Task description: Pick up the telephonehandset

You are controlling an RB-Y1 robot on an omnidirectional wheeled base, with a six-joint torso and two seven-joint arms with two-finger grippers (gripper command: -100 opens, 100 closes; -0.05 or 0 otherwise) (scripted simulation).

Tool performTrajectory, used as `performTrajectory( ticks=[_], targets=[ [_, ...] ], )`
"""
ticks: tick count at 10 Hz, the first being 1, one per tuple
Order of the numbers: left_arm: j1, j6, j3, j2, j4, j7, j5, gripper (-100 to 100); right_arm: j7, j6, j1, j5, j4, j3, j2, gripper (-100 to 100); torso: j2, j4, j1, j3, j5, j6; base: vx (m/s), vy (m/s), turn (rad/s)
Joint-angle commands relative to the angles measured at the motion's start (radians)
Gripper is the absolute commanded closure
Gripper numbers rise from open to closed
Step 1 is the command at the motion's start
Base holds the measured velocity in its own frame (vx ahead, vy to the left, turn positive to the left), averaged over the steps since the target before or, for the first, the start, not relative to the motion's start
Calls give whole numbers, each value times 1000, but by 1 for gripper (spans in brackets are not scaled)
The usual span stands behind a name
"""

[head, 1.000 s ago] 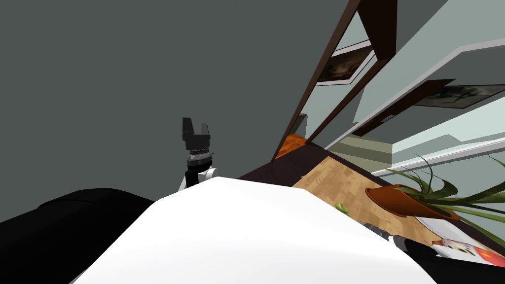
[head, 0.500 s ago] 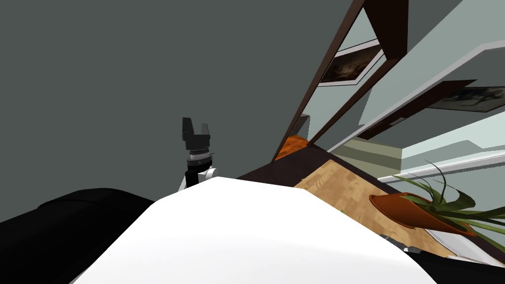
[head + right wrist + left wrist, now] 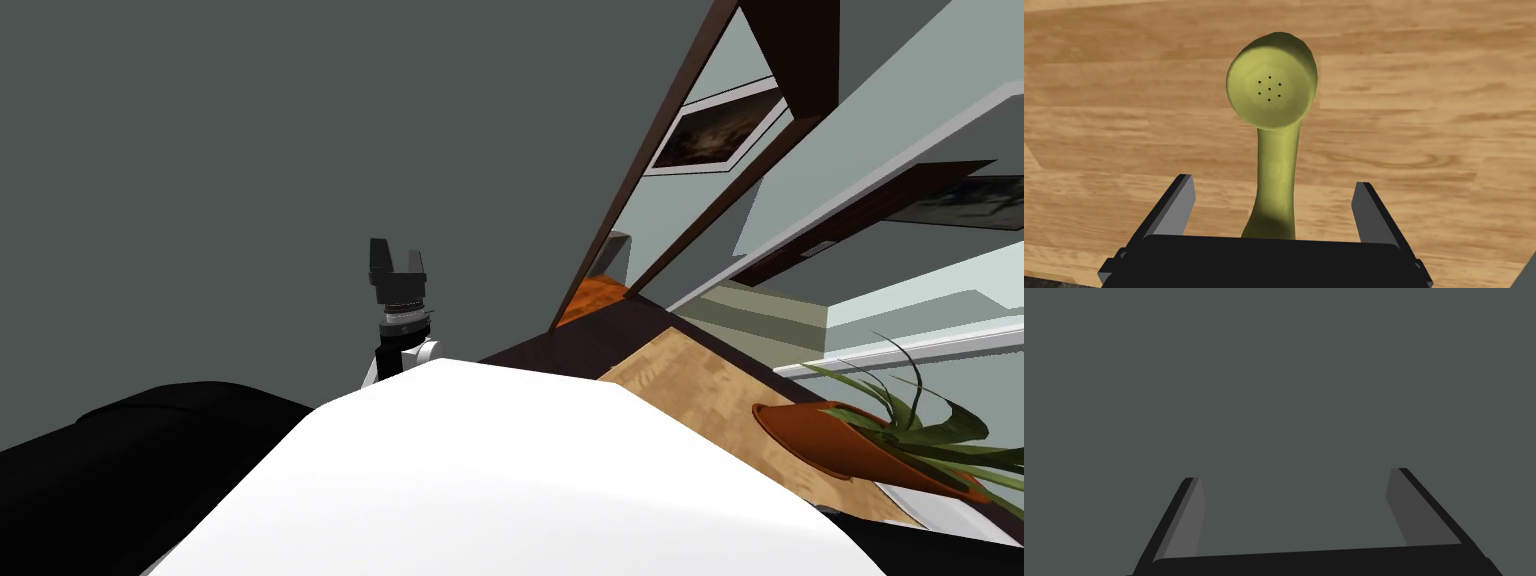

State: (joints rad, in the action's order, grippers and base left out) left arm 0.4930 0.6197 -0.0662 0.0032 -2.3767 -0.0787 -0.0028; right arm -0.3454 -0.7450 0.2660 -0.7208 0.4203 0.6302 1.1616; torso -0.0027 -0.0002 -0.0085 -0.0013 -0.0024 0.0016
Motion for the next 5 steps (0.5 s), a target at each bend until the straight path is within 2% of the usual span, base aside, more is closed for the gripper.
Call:
performTrajectory(
  ticks=[1,2,4,5],
  targets=[
    [0,0,0,0,0,0,0,0,4,10,-7,-2,-7,18,-43,-100,0,0,0,0,0,0,53,-118,52],
    [0,0,0,0,0,0,0,0,4,10,-7,-2,-7,18,-43,-100,0,0,-1,0,-1,0,40,-91,17],
    [0,0,0,0,0,0,0,0,-1,2,-11,-4,-16,19,-43,-100,2,0,4,1,1,1,10,-30,0],
    [0,0,0,0,0,0,0,0,4,8,-7,-3,-9,19,-41,0,3,0,6,1,1,0,0,0,0]
  ],
)
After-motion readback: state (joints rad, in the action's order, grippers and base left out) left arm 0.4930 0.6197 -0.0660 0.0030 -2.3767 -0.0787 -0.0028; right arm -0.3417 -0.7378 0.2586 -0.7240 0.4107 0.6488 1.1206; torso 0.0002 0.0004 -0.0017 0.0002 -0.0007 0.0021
